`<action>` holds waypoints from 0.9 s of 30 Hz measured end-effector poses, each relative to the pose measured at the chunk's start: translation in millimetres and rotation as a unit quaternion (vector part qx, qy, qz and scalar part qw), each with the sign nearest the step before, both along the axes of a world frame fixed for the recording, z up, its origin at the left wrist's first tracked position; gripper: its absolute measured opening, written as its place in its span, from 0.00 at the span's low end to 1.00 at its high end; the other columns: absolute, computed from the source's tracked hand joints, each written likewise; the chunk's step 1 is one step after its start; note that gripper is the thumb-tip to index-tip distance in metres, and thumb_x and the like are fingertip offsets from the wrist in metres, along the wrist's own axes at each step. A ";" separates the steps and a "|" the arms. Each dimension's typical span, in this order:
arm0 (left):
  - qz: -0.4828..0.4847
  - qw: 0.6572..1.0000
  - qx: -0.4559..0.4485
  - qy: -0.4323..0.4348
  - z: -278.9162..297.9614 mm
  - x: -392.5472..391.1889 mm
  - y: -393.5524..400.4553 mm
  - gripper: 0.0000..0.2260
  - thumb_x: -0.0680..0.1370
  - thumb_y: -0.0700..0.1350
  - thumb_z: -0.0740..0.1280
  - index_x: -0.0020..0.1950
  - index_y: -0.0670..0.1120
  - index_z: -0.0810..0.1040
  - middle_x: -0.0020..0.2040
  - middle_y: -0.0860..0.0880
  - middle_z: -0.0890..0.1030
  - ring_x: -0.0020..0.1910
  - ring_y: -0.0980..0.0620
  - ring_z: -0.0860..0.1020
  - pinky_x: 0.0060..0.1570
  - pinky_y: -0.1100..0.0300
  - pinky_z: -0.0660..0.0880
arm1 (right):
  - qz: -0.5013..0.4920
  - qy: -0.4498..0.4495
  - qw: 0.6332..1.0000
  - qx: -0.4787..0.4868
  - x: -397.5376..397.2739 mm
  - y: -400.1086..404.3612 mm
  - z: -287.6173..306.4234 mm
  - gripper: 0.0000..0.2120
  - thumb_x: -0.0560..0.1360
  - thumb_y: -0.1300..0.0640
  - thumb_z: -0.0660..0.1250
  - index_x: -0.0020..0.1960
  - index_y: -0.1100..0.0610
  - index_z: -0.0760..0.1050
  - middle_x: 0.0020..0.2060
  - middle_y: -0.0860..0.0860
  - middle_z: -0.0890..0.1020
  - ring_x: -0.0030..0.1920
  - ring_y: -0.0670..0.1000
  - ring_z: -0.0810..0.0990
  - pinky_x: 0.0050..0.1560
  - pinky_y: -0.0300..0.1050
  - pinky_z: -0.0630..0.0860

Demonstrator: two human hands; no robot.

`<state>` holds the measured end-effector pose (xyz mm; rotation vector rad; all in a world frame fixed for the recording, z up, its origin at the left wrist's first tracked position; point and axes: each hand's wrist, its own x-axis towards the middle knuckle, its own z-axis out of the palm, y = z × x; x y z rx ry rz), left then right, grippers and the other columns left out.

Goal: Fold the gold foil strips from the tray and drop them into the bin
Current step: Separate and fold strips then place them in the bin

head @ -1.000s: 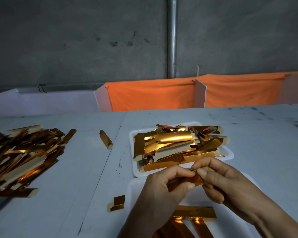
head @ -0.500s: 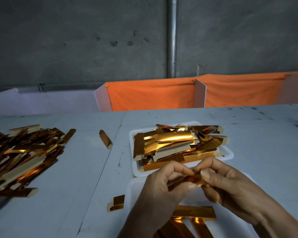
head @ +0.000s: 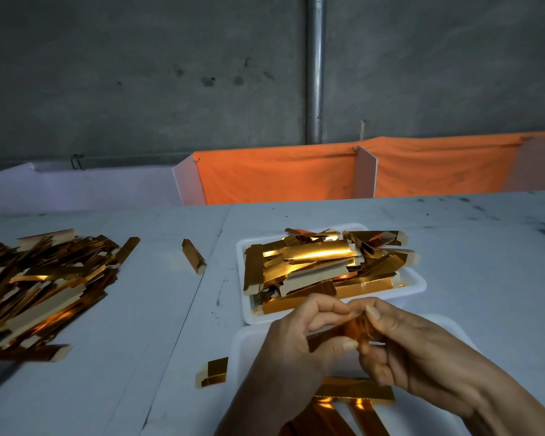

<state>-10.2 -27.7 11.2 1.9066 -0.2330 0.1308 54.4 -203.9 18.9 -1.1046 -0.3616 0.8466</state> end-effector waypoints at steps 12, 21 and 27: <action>0.040 0.985 0.164 -0.042 3.3 0.2 -7.3 0.21 0.74 0.55 0.63 0.56 0.80 0.60 0.62 0.75 0.66 0.64 0.75 0.56 0.66 0.60 0.62 | 0.060 0.063 0.994 -0.068 6.9 -4.1 -5.2 0.27 0.76 0.40 0.58 0.64 0.58 0.76 0.52 0.67 0.81 0.49 0.62 0.82 0.52 0.55 0.79; 0.157 0.980 -0.047 -0.113 1.3 0.5 -9.8 0.24 0.68 0.54 0.69 0.62 0.66 0.68 0.66 0.70 0.67 0.67 0.69 0.64 0.63 0.63 0.66 | 0.018 -0.052 0.993 -0.101 4.1 0.0 -4.5 0.25 0.62 0.55 0.79 0.58 0.55 0.80 0.54 0.59 0.83 0.56 0.59 0.82 0.54 0.50 0.79; 0.156 0.973 -0.165 -0.030 -7.5 7.8 -6.9 0.23 0.65 0.51 0.74 0.57 0.56 0.70 0.51 0.58 0.82 0.52 0.57 0.81 0.49 0.60 0.78 | 0.043 -0.180 0.962 -0.200 -4.6 16.8 -6.0 0.16 0.69 0.64 0.76 0.55 0.57 0.77 0.32 0.41 0.80 0.36 0.39 0.79 0.41 0.31 0.75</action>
